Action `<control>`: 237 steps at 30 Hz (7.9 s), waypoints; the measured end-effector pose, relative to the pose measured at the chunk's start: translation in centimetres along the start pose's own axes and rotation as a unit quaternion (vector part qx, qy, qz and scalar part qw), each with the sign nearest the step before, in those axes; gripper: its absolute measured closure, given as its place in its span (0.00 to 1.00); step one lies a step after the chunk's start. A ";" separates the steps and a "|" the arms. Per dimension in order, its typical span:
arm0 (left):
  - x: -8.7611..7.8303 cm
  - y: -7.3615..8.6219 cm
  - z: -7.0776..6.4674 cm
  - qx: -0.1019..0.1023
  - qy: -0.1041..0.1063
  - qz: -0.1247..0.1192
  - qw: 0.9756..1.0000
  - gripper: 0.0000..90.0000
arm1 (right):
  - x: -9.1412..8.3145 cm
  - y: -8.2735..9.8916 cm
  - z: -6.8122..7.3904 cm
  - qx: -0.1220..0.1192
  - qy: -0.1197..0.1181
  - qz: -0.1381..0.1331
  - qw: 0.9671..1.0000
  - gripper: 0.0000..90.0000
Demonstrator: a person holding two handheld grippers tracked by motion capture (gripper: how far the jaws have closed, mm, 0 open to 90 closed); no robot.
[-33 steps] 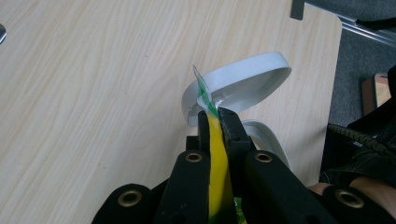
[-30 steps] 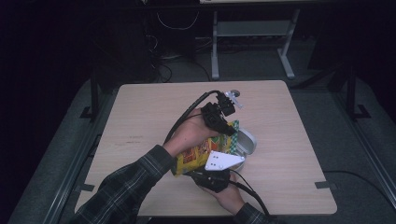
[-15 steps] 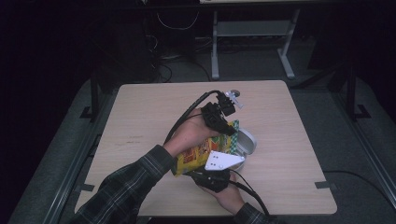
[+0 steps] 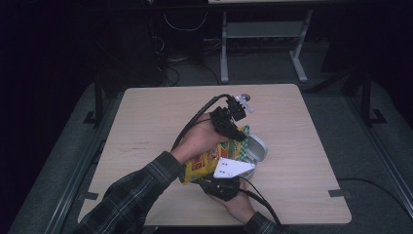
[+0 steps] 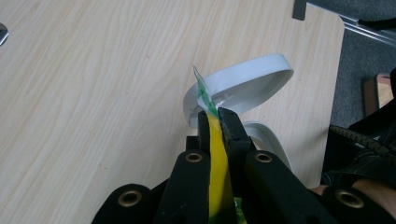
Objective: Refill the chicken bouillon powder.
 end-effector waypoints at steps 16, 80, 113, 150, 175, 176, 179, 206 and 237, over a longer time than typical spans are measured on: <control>0.0 0.0 0.0 0.000 -0.001 0.002 1.000 1.00 | 0.0 0.0 0.0 0.001 0.000 0.000 1.000 1.00; 0.1 -0.3 0.0 0.000 -0.006 0.011 1.000 1.00 | 0.0 -0.2 -0.1 0.014 -0.006 -0.012 1.000 1.00; 0.2 -0.3 0.0 0.001 -0.006 0.011 1.000 1.00 | 0.0 -0.3 -0.1 0.017 -0.008 -0.015 1.000 1.00; 0.3 -0.4 0.0 0.000 -0.008 0.012 1.000 1.00 | 0.0 -0.3 -0.2 0.017 -0.008 -0.016 1.000 1.00; 0.3 -0.4 -0.1 0.000 -0.010 0.014 1.000 1.00 | 0.0 -0.3 -0.1 0.018 -0.009 -0.018 1.000 1.00; 0.3 -0.4 -0.1 0.001 -0.010 0.014 1.000 1.00 | 0.0 -0.3 -0.1 0.018 -0.009 -0.018 1.000 1.00; 0.3 -0.4 -0.1 0.001 -0.010 0.014 1.000 1.00 | 0.0 -0.4 -0.1 0.018 -0.009 -0.018 1.000 1.00; 0.2 -0.3 -0.1 -0.003 -0.010 0.008 1.000 1.00 | 0.1 -0.4 -0.1 0.017 -0.009 -0.015 1.000 1.00; -1.3 0.7 0.1 -0.012 0.016 -0.017 1.000 1.00 | 0.1 0.2 -0.6 0.029 -0.013 -0.001 0.999 1.00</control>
Point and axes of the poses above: each handheld gripper's, and its own axes: x roughly forward along the jaws, y roughly out of its underside, z roughly to its left, the point moved 2 cm from there along x, roughly forward along the jaws, and after that the axes turned 10 degrees about -y, right-handed, at the moved point
